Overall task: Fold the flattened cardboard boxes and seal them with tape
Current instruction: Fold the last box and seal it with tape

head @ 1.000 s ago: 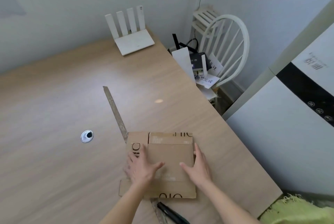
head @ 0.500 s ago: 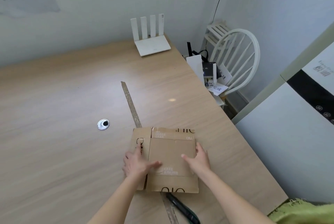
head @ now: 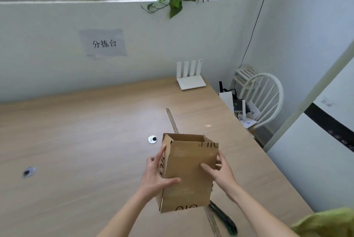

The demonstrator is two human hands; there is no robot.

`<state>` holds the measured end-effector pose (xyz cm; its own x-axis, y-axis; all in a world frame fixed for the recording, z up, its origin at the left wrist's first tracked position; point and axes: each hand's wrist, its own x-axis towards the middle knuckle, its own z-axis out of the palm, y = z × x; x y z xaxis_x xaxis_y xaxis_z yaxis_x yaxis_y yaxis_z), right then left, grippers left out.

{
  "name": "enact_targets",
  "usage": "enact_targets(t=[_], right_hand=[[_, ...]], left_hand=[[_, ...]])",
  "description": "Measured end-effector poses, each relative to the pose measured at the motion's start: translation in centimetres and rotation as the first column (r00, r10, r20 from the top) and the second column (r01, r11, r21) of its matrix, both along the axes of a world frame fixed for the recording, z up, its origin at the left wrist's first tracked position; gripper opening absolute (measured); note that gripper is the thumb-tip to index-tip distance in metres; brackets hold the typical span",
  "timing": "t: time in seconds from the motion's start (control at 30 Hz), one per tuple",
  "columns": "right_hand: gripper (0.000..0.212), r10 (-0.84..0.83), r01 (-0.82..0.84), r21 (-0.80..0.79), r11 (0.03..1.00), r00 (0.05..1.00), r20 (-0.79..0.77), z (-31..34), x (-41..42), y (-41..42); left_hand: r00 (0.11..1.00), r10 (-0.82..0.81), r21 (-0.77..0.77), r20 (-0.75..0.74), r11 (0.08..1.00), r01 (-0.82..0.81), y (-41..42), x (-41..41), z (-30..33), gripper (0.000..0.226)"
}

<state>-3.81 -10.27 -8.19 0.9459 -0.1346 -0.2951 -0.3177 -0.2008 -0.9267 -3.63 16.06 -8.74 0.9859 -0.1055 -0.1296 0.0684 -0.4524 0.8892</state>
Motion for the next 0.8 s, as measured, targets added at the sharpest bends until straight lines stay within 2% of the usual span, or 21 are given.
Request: enact_targets(t=[0.23,0.33,0.47,0.53,0.63,0.73,0.8], right_hand=[[0.076,0.039,-0.037,0.070,0.997,0.999,-0.031,1.0,-6.3,3.3],[0.052,0.055,-0.052,0.071,0.996,0.998,-0.043,0.6,-8.4,4.0],[0.045,0.061,-0.056,0.074,0.996,0.996,-0.066,-0.3,-9.9,4.6],[0.046,0.082,-0.076,0.065,0.995,0.993,-0.086,-1.1,-10.2,4.8],[0.078,0.146,-0.147,0.001,0.989,0.984,-0.105,-3.0,-10.8,4.9],[0.071,0.189,-0.198,-0.071,0.978,0.975,-0.117,-4.1,-11.4,5.2],[0.075,0.174,-0.187,-0.149,0.971,0.980,-0.099,-4.5,-11.5,5.5]], left_hand=[[0.996,0.019,0.038,0.084,0.999,-0.023,3.1,-6.7,1.5,0.085],[0.997,0.016,0.076,0.081,0.997,-0.022,3.5,-9.0,0.7,0.078],[0.997,0.024,0.116,0.072,0.993,-0.032,3.5,-10.9,-0.9,0.071],[0.998,0.039,0.127,0.058,0.991,-0.046,3.5,-11.7,-2.1,0.070],[0.995,0.096,0.118,0.022,0.988,-0.098,3.8,-13.0,-4.0,0.072],[0.987,0.159,0.105,-0.004,0.982,-0.158,4.2,-14.4,-5.4,0.073],[0.984,0.173,0.068,-0.030,0.983,-0.171,4.4,-15.3,-5.9,0.066]])
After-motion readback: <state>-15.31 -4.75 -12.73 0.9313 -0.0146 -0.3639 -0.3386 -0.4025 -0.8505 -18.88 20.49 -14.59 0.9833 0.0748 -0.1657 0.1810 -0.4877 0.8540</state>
